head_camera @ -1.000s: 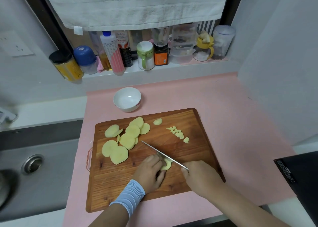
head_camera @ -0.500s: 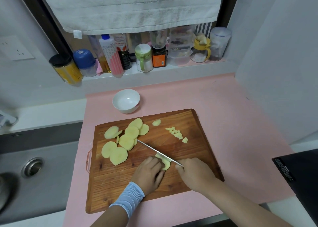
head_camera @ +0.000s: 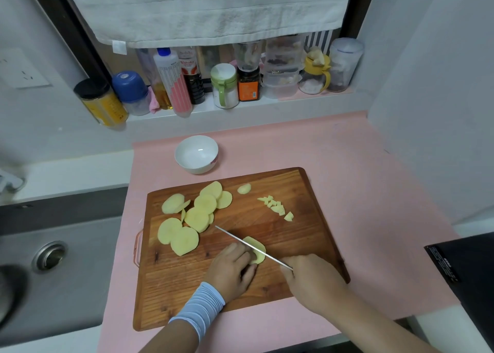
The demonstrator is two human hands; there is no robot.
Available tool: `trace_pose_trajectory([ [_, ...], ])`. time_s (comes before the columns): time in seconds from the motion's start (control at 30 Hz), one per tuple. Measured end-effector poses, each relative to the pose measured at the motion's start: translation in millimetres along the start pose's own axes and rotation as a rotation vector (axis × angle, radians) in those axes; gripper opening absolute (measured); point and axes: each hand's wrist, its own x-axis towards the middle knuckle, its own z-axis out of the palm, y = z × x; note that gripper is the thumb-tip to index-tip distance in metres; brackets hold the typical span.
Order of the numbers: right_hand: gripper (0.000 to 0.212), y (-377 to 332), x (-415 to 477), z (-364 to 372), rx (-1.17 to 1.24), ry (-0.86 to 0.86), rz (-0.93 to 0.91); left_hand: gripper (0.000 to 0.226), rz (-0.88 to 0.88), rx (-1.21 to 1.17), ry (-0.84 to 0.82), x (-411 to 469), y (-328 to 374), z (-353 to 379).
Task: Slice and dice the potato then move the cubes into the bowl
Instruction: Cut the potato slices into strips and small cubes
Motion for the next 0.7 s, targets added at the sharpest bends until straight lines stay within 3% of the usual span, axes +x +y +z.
trace_pose_trajectory([
  [0.37,0.026,-3.9,27.0,5.0,0.083,-0.074,0.121,0.011,-0.006,0.007,-0.016,-0.7,-3.0,2.4],
  [0.5,0.027,-5.7,25.9,3.6,0.061,-0.072,0.105,0.012,0.036,0.090,-0.029,-4.3,-2.3,4.5],
  [0.7,0.035,-13.3,16.6,1.5,-0.031,-0.014,0.039,0.007,0.011,0.037,0.018,-7.9,1.6,4.1],
])
